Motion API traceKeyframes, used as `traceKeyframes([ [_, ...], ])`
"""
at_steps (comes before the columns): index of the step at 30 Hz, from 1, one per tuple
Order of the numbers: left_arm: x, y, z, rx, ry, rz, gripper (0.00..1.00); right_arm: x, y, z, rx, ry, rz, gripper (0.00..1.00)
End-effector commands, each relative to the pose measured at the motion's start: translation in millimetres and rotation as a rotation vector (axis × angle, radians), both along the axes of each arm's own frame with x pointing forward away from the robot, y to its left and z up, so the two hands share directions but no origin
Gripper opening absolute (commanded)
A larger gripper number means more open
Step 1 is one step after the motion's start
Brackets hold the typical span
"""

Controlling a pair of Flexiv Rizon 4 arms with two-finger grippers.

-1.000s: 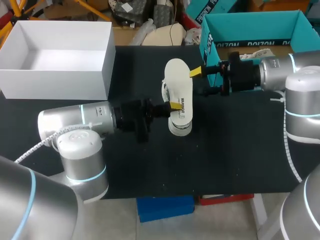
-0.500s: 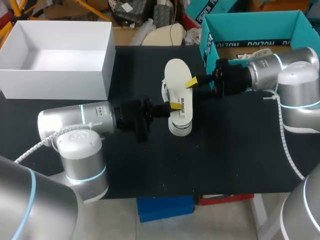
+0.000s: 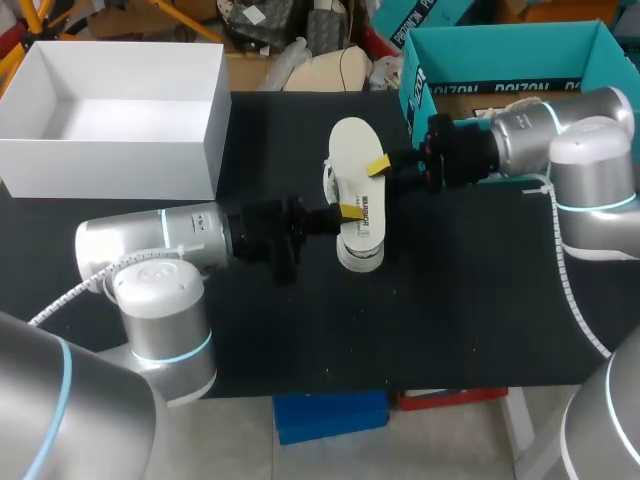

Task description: Take the shoe out of the shoebox, open the shoe tongue, remove and reinsert the insole, then place the shoe into the shoebox

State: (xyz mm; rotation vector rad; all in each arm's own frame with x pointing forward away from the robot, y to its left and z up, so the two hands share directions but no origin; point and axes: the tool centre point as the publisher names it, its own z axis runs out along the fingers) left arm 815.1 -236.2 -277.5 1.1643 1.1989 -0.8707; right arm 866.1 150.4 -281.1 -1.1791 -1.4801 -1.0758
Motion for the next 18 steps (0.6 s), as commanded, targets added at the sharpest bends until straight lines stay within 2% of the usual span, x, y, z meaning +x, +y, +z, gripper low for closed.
traceKeyframes([
  [1,-0.7,-1,0,0.003,-0.002,0.004,0.0,1.9,5,0,-0.006,0.013,-0.012,0.44],
  [12,-0.7,-1,0,0.003,-0.002,0.004,0.0,9.2,7,1,-0.008,0.028,-0.076,0.39],
  [13,-0.7,-1,0,0.003,-0.002,0.004,0.0,9.9,7,1,-0.008,0.024,-0.084,0.29],
  [14,-0.7,-1,0,0.003,-0.002,0.004,0.0,10.7,7,3,-0.015,0.019,-0.092,0.07],
  [15,-0.7,-1,0,0.003,-0.002,0.004,0.0,11.2,8,3,-0.017,0.013,-0.092,0.0],
  [18,-0.7,-1,0,0.003,-0.002,0.004,0.0,11.9,7,4,-0.03,0.006,-0.112,0.0],
])
